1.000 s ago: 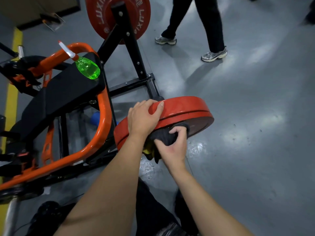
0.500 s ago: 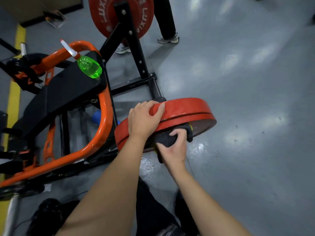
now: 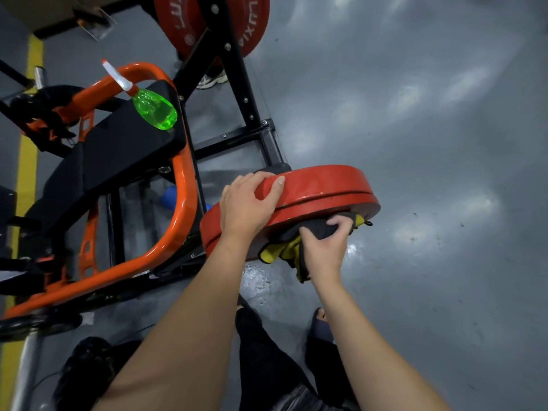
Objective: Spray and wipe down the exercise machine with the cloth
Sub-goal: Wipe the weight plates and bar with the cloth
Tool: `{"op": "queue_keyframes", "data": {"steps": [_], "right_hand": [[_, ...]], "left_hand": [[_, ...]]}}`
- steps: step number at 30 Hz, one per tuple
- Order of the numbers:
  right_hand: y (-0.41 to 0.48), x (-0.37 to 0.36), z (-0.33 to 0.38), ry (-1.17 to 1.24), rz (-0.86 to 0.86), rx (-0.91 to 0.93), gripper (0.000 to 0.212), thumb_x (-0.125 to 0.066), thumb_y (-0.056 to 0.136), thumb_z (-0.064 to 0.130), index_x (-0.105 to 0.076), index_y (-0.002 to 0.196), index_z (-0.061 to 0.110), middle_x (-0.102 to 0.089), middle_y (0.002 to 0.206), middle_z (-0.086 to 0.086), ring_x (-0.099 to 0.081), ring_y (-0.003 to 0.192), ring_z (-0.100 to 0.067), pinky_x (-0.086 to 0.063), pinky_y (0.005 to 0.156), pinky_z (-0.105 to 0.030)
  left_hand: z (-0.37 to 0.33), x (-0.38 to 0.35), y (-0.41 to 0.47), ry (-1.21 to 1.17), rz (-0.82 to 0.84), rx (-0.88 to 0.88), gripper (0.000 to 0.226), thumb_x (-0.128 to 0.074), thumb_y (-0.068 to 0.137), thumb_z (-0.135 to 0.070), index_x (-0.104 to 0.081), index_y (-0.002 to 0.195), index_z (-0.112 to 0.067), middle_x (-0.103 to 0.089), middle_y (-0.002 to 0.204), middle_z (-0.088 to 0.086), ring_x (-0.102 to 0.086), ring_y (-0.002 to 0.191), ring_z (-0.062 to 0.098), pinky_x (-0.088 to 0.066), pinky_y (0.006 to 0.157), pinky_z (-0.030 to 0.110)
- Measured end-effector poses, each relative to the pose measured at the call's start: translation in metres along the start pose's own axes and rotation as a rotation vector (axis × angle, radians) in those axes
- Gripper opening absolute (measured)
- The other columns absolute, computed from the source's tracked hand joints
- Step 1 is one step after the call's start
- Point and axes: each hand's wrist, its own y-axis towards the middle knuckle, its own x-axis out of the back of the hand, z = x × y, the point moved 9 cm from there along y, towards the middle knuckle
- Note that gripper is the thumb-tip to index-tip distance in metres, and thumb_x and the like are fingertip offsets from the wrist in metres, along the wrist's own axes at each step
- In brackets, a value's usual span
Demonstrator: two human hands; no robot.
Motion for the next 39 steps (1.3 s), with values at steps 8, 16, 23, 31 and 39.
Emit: {"op": "queue_keyframes", "data": {"steps": [8, 16, 23, 31, 39], "right_hand": [[0.001, 0.022, 0.030, 0.075, -0.128, 0.113, 0.047, -0.069, 0.065, 0.020, -0.036, 0.094, 0.035, -0.053, 0.102, -0.003, -0.056, 0.089, -0.023, -0.046, 0.074, -0.022], [0.036, 0.035, 0.007, -0.066, -0.063, 0.042, 0.049, -0.066, 0.069, 0.027, -0.033, 0.104, 0.027, -0.053, 0.115, -0.009, -0.057, 0.102, -0.029, -0.047, 0.080, -0.028], [-0.032, -0.023, 0.031, -0.207, 0.176, 0.298, 0.053, -0.076, 0.061, 0.012, -0.037, 0.097, 0.018, -0.044, 0.100, -0.001, -0.042, 0.088, -0.014, -0.035, 0.081, -0.014], [0.011, 0.014, 0.020, -0.051, -0.023, 0.144, 0.053, -0.075, 0.068, 0.005, -0.034, 0.101, 0.016, -0.045, 0.106, -0.005, -0.046, 0.095, -0.022, -0.039, 0.083, -0.021], [0.051, 0.037, -0.015, -0.187, -0.062, -0.018, 0.047, -0.062, 0.065, 0.028, -0.032, 0.101, 0.035, -0.051, 0.114, -0.015, -0.057, 0.101, -0.036, -0.049, 0.091, -0.053]], "left_hand": [[0.039, 0.010, -0.010, -0.227, -0.038, 0.068, 0.040, -0.047, 0.097, -0.063, -0.074, 0.110, -0.036, -0.071, 0.106, -0.019, -0.061, 0.105, 0.006, -0.049, 0.098, 0.041], [0.106, 0.009, -0.028, -0.390, -0.096, 0.158, 0.042, -0.046, 0.104, -0.054, -0.075, 0.115, -0.026, -0.071, 0.112, -0.014, -0.064, 0.107, 0.004, -0.050, 0.102, 0.036], [0.095, 0.029, -0.014, -0.237, -0.082, 0.204, 0.037, -0.050, 0.099, -0.048, -0.077, 0.107, -0.024, -0.075, 0.113, -0.004, -0.066, 0.109, 0.015, -0.047, 0.097, 0.034], [-0.037, -0.017, 0.000, 0.191, -0.004, 0.032, 0.043, -0.036, 0.099, -0.059, -0.067, 0.114, -0.033, -0.069, 0.115, -0.007, -0.057, 0.115, 0.020, -0.039, 0.102, 0.043], [-0.044, -0.022, 0.008, 0.275, 0.028, 0.044, 0.047, -0.035, 0.099, -0.064, -0.067, 0.113, -0.033, -0.068, 0.112, -0.007, -0.056, 0.113, 0.020, -0.036, 0.097, 0.041]]}}
